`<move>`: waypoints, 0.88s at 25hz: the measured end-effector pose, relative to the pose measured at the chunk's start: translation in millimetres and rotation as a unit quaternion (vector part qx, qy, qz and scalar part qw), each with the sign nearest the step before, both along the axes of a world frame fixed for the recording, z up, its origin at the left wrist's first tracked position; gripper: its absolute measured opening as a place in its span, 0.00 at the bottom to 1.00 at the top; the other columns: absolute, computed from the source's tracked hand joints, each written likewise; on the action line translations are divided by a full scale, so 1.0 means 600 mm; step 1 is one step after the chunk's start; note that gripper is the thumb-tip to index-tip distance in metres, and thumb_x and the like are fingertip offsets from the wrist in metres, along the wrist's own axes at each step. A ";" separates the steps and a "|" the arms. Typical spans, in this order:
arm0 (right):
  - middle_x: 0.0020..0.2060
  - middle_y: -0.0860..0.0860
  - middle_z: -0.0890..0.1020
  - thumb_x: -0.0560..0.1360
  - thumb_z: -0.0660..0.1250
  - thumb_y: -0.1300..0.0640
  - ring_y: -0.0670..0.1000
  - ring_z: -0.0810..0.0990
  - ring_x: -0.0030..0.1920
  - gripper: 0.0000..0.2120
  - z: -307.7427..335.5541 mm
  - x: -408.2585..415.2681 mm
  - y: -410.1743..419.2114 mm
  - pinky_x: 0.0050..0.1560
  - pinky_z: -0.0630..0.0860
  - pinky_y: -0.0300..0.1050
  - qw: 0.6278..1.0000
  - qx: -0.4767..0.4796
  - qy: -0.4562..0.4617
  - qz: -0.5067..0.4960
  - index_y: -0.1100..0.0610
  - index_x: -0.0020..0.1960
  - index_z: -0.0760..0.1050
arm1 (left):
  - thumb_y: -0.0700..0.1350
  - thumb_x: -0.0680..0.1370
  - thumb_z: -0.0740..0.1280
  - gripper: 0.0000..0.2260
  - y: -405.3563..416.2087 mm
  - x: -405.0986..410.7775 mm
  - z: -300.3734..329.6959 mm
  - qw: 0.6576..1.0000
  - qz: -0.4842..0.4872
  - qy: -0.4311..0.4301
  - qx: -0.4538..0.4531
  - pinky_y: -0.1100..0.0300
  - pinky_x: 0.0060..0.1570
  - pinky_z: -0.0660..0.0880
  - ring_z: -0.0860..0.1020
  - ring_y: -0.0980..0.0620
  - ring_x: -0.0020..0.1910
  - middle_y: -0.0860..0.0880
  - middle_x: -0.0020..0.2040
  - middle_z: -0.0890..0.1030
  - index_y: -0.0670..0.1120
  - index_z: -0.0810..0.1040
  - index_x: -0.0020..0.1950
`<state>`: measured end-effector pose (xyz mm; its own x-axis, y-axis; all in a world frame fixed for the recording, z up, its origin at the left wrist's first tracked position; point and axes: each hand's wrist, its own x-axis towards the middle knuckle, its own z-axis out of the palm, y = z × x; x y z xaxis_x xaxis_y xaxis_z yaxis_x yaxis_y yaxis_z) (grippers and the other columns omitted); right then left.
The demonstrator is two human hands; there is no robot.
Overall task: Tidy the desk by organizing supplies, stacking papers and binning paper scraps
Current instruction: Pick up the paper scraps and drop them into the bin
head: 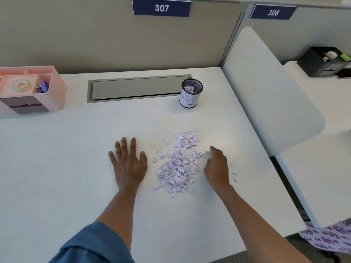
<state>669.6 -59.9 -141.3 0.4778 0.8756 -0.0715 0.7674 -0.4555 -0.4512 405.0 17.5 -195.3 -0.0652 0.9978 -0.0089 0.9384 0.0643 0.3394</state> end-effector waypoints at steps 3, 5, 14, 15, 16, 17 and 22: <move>0.66 0.56 0.72 0.73 0.64 0.67 0.61 0.71 0.63 0.26 0.020 0.057 -0.019 0.59 0.73 0.52 0.988 -0.102 -0.108 -0.043 0.57 0.70 0.69 | 0.56 0.81 0.56 0.28 0.000 -0.001 -0.001 1.000 -0.002 0.002 -0.002 0.40 0.79 0.44 0.50 0.43 0.81 0.46 0.82 0.54 0.52 0.57 0.81; 0.63 0.56 0.71 0.73 0.66 0.66 0.60 0.72 0.59 0.22 0.026 0.074 -0.038 0.54 0.76 0.51 0.974 -0.172 -0.135 -0.058 0.56 0.66 0.69 | 0.56 0.81 0.56 0.28 0.001 -0.001 -0.002 1.000 -0.001 0.000 -0.002 0.40 0.79 0.44 0.50 0.43 0.81 0.46 0.82 0.54 0.52 0.57 0.81; 0.61 0.57 0.70 0.75 0.59 0.71 0.58 0.72 0.61 0.19 0.019 -0.033 -0.051 0.58 0.74 0.48 0.990 -0.100 -0.050 0.090 0.61 0.65 0.71 | 0.55 0.82 0.56 0.28 0.001 -0.003 -0.001 1.000 -0.003 -0.003 0.006 0.39 0.79 0.44 0.50 0.43 0.81 0.45 0.82 0.55 0.51 0.58 0.81; 0.61 0.58 0.71 0.74 0.59 0.72 0.58 0.72 0.61 0.22 0.024 -0.034 -0.051 0.59 0.73 0.48 0.991 -0.082 -0.014 0.106 0.60 0.67 0.71 | 0.56 0.81 0.55 0.28 0.000 -0.003 -0.001 1.000 -0.004 -0.004 0.006 0.39 0.79 0.44 0.50 0.43 0.81 0.45 0.82 0.55 0.51 0.58 0.81; 0.61 0.58 0.72 0.74 0.60 0.72 0.58 0.73 0.61 0.25 0.030 -0.026 -0.052 0.60 0.72 0.48 0.992 -0.068 0.002 0.106 0.60 0.69 0.70 | 0.56 0.81 0.54 0.28 0.000 -0.003 -0.002 1.000 -0.005 -0.003 0.005 0.40 0.79 0.44 0.50 0.43 0.81 0.45 0.82 0.55 0.51 0.58 0.81; 0.62 0.58 0.72 0.74 0.60 0.72 0.59 0.73 0.62 0.26 0.034 -0.013 -0.056 0.61 0.72 0.48 0.994 -0.066 0.000 0.092 0.59 0.71 0.70 | 0.56 0.81 0.54 0.28 0.000 -0.003 -0.002 1.000 -0.005 -0.001 0.005 0.40 0.79 0.43 0.50 0.43 0.81 0.45 0.82 0.55 0.51 0.57 0.81; 0.56 0.58 0.71 0.73 0.63 0.67 0.60 0.75 0.57 0.21 0.039 0.065 -0.126 0.53 0.75 0.48 0.984 -0.172 -0.035 0.001 0.56 0.65 0.70 | 0.56 0.81 0.55 0.28 -0.001 0.000 -0.001 1.000 -0.002 -0.001 0.002 0.40 0.79 0.42 0.49 0.43 0.81 0.45 0.82 0.55 0.51 0.58 0.81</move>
<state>708.4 -135.7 -118.2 0.4899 0.8063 -0.3314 0.7923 -0.5704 -0.2166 404.7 16.8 -195.8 -0.0604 0.9982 -0.0051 0.9380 0.0586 0.3416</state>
